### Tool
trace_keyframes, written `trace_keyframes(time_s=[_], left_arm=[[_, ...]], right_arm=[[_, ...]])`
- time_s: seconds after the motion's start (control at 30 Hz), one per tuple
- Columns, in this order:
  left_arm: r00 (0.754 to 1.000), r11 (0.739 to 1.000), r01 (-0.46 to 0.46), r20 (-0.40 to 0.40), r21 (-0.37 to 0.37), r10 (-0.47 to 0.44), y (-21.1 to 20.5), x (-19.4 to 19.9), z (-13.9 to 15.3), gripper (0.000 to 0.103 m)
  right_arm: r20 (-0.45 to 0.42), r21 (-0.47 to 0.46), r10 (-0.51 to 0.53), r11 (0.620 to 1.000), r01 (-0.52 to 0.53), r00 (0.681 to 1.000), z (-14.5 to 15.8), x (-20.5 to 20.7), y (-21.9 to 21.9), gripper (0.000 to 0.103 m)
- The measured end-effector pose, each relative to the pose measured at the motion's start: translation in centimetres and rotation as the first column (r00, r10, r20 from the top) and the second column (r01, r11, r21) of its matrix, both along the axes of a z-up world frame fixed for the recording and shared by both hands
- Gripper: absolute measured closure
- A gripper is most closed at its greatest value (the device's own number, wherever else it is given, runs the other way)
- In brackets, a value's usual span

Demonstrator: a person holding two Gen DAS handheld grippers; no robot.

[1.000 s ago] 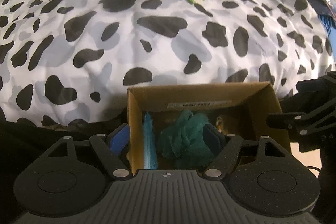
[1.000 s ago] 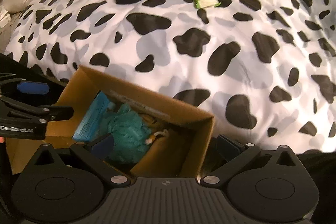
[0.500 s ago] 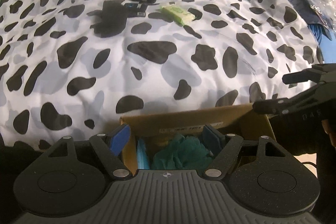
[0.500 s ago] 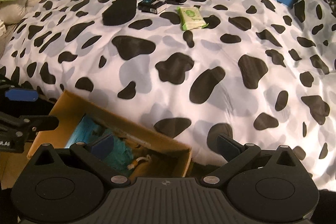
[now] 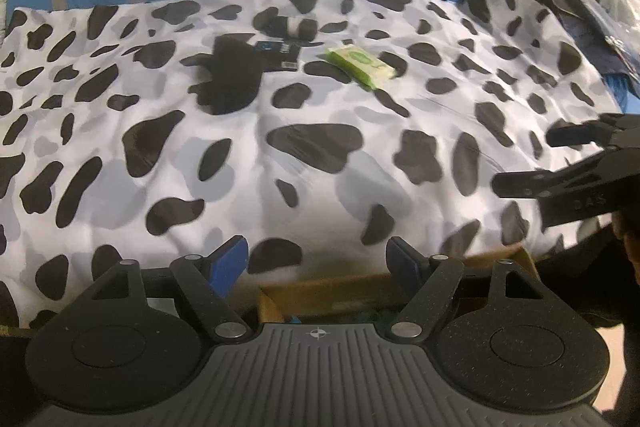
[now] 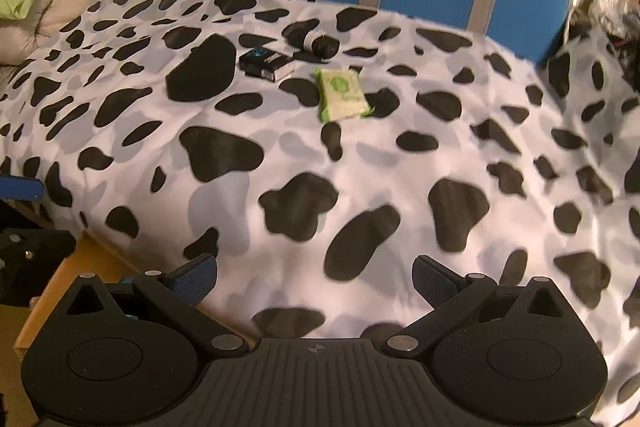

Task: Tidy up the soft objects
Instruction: 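Move both tools back from the box toward the items on the bed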

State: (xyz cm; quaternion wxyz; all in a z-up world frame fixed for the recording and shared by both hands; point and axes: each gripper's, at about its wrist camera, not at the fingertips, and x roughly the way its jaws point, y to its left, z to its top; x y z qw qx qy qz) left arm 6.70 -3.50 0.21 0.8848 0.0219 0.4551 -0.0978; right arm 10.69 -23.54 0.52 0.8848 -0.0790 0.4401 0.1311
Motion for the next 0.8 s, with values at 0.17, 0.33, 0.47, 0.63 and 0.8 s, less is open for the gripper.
trace_keyframes(time_s=[0.17, 0.33, 0.47, 0.63, 0.8], left_arm=[[0.998, 0.999, -0.052, 0.042, -0.01, 0.052, 1.4, 1.7, -0.1, 0.027], [0.996, 0.998, -0.065, 0.06, 0.021, 0.064, 2.1, 3.5, -0.4, 0.027], [0.997, 0.997, -0.061, 0.058, 0.042, 0.058, 2.4, 4.8, -0.9, 0.027], [0.998, 0.998, -0.043, 0.052, 0.055, 0.041, 2.5, 6.5, -1.4, 0.027], [0.998, 0.998, -0.027, 0.06, 0.049, 0.024, 2.5, 8.1, -1.7, 0.027]], right_arm=[[0.022, 0.01, -0.018, 1.0, 0.017, 1.0, -0.3, 1.4, 0.0, 0.0], [0.049, -0.021, -0.039, 0.999, 0.04, 0.998, -0.9, 2.6, 0.1, 0.0], [0.054, -0.004, -0.072, 0.997, 0.073, 0.996, -1.2, 3.7, -0.3, 0.0], [0.068, 0.01, -0.089, 0.996, 0.088, 0.994, -1.5, 5.4, -0.7, 0.0], [0.053, 0.026, -0.085, 0.996, 0.083, 0.995, -1.7, 7.0, -0.6, 0.0]])
